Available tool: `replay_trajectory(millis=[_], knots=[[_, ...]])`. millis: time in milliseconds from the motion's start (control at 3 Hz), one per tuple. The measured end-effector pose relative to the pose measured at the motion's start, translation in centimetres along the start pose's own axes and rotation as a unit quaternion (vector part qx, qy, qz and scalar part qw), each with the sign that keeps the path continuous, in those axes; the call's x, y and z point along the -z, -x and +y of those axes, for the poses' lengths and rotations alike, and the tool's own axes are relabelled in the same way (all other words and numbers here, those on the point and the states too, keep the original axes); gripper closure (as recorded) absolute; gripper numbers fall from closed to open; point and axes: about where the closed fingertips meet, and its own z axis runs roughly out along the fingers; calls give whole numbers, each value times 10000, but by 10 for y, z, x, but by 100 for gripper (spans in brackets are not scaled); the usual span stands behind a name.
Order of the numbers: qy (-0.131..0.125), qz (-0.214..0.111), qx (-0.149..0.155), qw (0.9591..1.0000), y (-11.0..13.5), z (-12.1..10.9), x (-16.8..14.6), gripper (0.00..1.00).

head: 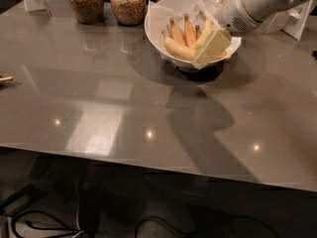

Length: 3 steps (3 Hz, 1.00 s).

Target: Pick banana from white bowl

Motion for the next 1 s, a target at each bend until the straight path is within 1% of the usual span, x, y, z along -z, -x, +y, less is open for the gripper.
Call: replay_trajectory(millis=[333,667,1000], knots=[[23,-23,-24,10000,-1,0,-3,0],[257,-209,-167,9993,2,6,-19,0],[514,-369,-363,9973,2,13,-35,0]])
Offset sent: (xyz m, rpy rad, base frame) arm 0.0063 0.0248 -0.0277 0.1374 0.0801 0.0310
